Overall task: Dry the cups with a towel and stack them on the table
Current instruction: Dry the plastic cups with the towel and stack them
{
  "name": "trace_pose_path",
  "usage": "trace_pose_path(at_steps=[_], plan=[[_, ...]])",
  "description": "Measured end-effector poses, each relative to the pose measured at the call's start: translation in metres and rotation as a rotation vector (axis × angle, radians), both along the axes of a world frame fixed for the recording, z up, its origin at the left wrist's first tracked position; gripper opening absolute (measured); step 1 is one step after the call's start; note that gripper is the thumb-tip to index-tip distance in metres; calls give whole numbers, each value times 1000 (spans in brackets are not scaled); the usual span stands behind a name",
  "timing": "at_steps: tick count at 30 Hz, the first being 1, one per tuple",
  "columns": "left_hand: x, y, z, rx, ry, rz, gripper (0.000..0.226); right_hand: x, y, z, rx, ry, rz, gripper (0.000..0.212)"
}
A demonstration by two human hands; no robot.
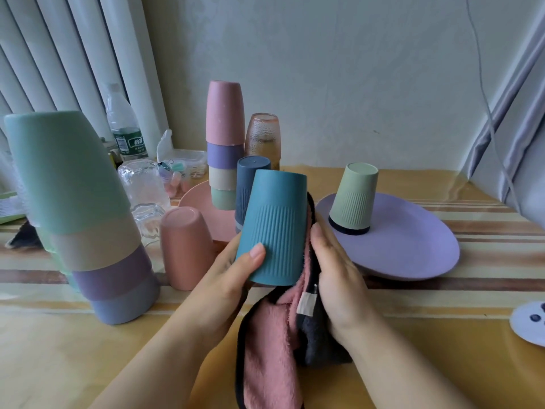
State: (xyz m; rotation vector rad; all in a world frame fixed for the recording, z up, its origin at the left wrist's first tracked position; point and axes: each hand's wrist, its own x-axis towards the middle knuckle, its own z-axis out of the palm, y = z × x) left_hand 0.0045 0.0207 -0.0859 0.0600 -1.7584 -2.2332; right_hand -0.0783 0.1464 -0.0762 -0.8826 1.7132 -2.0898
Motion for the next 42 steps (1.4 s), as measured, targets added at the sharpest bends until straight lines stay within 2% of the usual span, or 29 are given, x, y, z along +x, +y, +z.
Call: trace_pose_path(at_steps=[4, 6, 10, 13, 16, 19, 21, 23, 27, 30, 32, 37, 38, 40, 42], plan=[[-3, -9, 0, 3, -38, 71, 85, 0, -4, -5, 5, -23, 28, 45], [-5, -10, 1, 0, -24, 175, 77, -2, -3, -5, -43, -39, -9, 37], [-7, -6, 2, -47, 37, 416, 40, -3, -3, -2, -62, 10, -64, 29], [-7, -2, 0, -238, 32, 443, 44, 4, -5, -2, 24, 86, -55, 36], [-7, -1, -3, -354, 7, 421, 62, 12, -7, -5, 112, 207, -19, 40], [-7, 0, -5, -334, -24, 321, 53, 13, -9, -4, 81, 282, -27, 38], [-6, 1, -4, -391, -50, 221, 46, 8, -6, 0, 23, 259, -79, 42], [-4, 2, -3, -425, -71, 102, 52, 0, 0, 5, -45, 196, -102, 40], [0, 2, 0, -299, -74, -44, 49, -8, 10, 12, -127, 87, -77, 28], [2, -4, -2, -230, -39, -86, 73, -7, 7, 7, -115, -69, 65, 43], [3, -6, -2, -174, -22, -96, 78, -6, 2, 3, -72, -98, 130, 56], [-4, -8, -7, -120, -8, 63, 87, -6, 1, 0, -79, -35, 42, 58], [-6, -7, -7, -119, 20, 115, 81, -6, 1, 1, -98, -36, 14, 56], [-7, -2, -6, -146, 92, 212, 55, -9, 2, 2, -134, -35, -31, 45], [-7, 6, -3, -256, 109, 256, 40, -9, 3, 2, -158, -39, -53, 34]])
